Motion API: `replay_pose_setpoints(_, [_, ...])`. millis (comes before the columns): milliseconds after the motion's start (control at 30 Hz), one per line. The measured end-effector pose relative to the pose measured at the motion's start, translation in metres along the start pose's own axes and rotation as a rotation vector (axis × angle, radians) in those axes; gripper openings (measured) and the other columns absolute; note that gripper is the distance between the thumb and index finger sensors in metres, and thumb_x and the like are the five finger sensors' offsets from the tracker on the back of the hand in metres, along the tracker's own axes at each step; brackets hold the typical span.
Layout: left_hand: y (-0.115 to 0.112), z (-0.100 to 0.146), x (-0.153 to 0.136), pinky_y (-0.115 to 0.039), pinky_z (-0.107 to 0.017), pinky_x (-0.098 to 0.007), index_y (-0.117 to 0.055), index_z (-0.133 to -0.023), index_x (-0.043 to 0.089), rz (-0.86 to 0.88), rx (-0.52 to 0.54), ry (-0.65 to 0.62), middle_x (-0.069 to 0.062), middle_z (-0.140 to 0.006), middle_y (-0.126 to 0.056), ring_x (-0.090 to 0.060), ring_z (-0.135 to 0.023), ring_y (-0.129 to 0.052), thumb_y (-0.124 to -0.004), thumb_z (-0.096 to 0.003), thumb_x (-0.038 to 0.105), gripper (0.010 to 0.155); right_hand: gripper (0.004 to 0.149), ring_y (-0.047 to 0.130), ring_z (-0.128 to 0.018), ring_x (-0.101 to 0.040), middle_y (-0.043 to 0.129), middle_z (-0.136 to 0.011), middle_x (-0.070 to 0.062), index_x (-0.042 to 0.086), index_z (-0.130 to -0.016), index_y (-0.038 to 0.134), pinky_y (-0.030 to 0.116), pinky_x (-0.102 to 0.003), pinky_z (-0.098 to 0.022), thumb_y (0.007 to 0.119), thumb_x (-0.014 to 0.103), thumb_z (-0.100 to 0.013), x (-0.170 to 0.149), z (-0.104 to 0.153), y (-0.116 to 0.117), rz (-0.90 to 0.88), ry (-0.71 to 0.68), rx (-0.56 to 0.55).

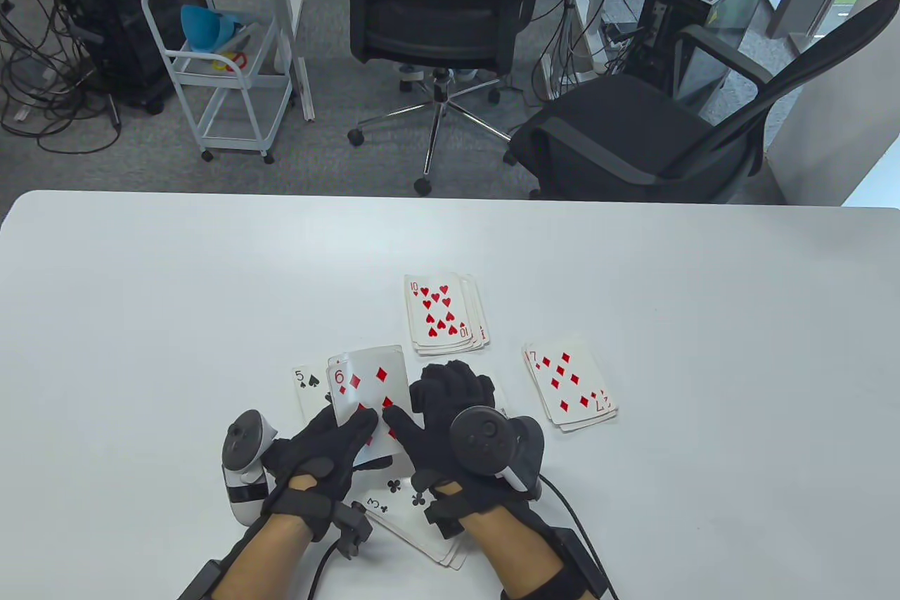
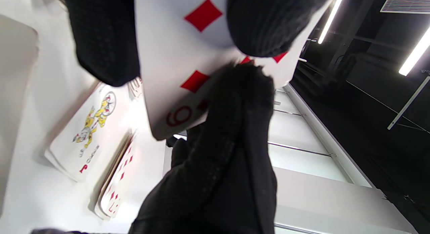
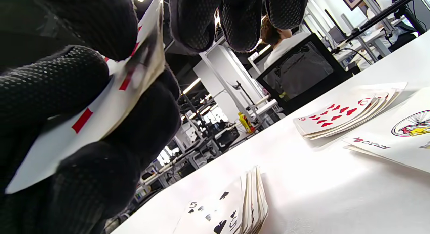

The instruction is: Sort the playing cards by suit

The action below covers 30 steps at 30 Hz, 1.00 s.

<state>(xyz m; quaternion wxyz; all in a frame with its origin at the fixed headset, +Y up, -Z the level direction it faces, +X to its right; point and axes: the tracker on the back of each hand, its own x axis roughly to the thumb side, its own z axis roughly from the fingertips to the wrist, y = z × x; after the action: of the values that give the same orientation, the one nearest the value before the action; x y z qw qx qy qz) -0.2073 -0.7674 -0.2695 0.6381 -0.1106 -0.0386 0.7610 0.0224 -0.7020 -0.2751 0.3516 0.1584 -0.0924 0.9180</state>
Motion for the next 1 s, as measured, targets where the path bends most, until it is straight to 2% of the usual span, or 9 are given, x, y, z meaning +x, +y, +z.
replay_pose_setpoints(233, [0.000, 0.000, 0.001, -0.096, -0.045, -0.036, -0.077, -0.095, 0.024, 0.027, 0.006, -0.012, 0.001, -0.088, -0.095, -0.025, -0.072, -0.103, -0.085, -0.0526, 0.044, 0.048, 0.056, 0.046, -0.101, -0.052, 0.059, -0.105, -0.021, 0.011, -0.085, 0.071, 0.031, -0.075, -0.067, 0.085, 0.053, -0.051, 0.004, 0.001, 0.004, 0.002, -0.021, 0.034])
replay_pose_setpoints(367, [0.000, 0.000, -0.001, -0.095, -0.046, -0.038, -0.076, -0.096, 0.023, 0.046, -0.002, 0.007, 0.000, -0.089, -0.094, -0.026, -0.073, -0.102, -0.083, -0.0532, 0.046, 0.049, 0.047, 0.054, -0.099, -0.051, 0.065, -0.101, -0.020, 0.009, -0.078, 0.075, 0.035, -0.075, -0.067, 0.088, 0.044, -0.050, 0.006, 0.001, 0.002, -0.024, -0.017, 0.012])
replay_pose_setpoints(700, [-0.004, 0.000, -0.003, -0.094, -0.049, -0.038, -0.072, -0.098, 0.023, 0.101, -0.050, 0.015, -0.002, -0.093, -0.090, -0.028, -0.077, -0.099, -0.081, -0.0535, 0.047, 0.052, 0.038, 0.066, -0.096, -0.047, 0.078, -0.096, -0.018, 0.004, -0.075, 0.086, 0.039, -0.074, -0.067, 0.078, 0.034, -0.054, 0.001, 0.002, -0.007, -0.027, -0.030, -0.076])
replay_pose_setpoints(867, [-0.006, 0.000, -0.002, -0.093, -0.050, -0.038, -0.071, -0.099, 0.024, 0.109, -0.070, 0.009, -0.001, -0.094, -0.088, -0.028, -0.079, -0.098, -0.082, -0.0532, 0.047, 0.052, 0.039, 0.066, -0.096, -0.047, 0.078, -0.097, -0.017, 0.007, -0.079, 0.087, 0.040, -0.073, -0.067, 0.079, 0.035, -0.054, -0.003, 0.002, -0.011, -0.029, -0.022, -0.108])
replay_pose_setpoints(1000, [-0.007, 0.000, -0.002, -0.094, -0.050, -0.038, -0.071, -0.099, 0.024, 0.104, -0.070, 0.006, -0.001, -0.094, -0.089, -0.028, -0.078, -0.098, -0.082, -0.0530, 0.047, 0.053, 0.043, 0.063, -0.096, -0.047, 0.073, -0.099, -0.018, 0.009, -0.085, 0.080, 0.040, -0.073, -0.068, 0.085, 0.037, -0.052, -0.007, 0.001, -0.017, -0.021, -0.011, -0.149])
